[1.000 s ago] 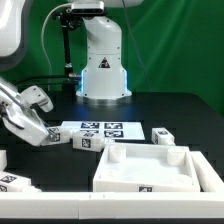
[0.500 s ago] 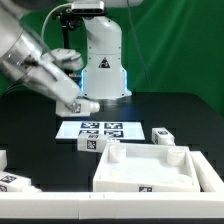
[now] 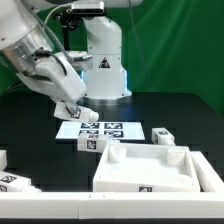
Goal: Assemble one leg
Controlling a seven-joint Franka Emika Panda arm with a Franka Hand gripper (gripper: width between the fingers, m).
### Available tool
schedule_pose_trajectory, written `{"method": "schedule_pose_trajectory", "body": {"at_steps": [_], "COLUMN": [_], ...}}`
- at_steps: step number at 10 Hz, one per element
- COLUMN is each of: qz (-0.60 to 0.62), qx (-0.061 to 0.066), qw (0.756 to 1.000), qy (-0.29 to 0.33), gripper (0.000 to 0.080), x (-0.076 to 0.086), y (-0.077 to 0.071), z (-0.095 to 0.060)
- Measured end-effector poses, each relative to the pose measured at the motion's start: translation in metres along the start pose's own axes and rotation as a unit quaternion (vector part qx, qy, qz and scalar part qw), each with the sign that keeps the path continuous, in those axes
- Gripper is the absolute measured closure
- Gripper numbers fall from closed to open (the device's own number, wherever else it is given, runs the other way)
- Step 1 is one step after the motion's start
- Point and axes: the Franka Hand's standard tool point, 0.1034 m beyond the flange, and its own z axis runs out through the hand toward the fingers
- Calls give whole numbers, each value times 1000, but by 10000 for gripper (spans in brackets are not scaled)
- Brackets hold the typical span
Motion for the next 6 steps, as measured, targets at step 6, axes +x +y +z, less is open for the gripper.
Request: {"method": "schedule_pose_trajectory", "body": {"at_steps": [6], "qz": [-77], "qx": [34], "qw": [972], "qy": [218], "gripper": [514], "x": [-14], "y": [-86], "z": [-8]}}
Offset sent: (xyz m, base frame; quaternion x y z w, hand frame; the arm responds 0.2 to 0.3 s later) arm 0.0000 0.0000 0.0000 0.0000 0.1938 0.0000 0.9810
